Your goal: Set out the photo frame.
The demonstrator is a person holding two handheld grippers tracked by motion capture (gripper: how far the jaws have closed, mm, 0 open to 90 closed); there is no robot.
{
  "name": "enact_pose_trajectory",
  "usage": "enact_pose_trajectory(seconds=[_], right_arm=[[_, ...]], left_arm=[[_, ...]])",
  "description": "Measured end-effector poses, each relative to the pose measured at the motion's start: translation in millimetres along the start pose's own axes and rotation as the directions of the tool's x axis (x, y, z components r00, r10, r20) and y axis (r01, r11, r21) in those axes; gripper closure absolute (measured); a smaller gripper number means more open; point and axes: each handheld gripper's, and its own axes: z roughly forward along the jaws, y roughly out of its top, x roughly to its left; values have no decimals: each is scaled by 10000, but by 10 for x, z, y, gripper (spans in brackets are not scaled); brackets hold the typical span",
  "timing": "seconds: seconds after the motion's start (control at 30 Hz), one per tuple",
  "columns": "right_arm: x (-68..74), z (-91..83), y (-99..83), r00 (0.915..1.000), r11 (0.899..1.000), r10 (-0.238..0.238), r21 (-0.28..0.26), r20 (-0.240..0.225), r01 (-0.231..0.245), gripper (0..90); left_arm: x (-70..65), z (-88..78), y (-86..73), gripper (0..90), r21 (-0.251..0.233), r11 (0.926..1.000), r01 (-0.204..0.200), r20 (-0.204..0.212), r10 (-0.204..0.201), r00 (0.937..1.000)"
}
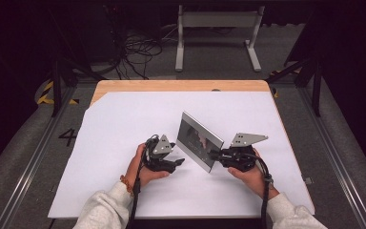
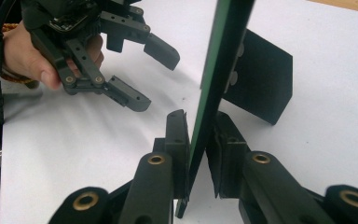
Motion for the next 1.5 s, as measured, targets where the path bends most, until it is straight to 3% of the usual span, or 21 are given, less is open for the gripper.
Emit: enact_pose_trajectory(seconds=[0.17,0.23,0.33,0.53,0.67,0.9,1.27,1.5], right_arm=[[-42,2,15,10000,10000,-27,32,0,27,810],[-57,2,17,10000,10000,-5,42,-42,5,815],[-69,4,21,10000,10000,-18,36,-28,18,823],[-59,6,21,9999,9999,-101,30,113,101,828],[-48,3,14,9998,9999,-131,15,177,131,822],[-4,-12,-89,9983,9970,-448,644,385,422,801],[16,-42,-117,9975,9967,-510,658,485,478,825],[-1,-54,-110,9974,9967,-477,677,549,440,826]], left_arm=[[104,24,35,286,-146,9990,411,89,-410,9991],[134,41,34,262,-242,9987,439,-118,-442,9990],[184,100,28,246,-7,9983,585,20,-585,9983],[268,181,70,213,-204,9949,989,226,-984,9949],[285,216,90,211,-256,9952,945,243,-939,9953],[317,237,154,214,-318,9931,1124,495,-1108,9926],[312,346,252,202,-87,9956,931,942,-919,9913],[342,319,243,271,-94,9962,868,1048,-853,9908]])
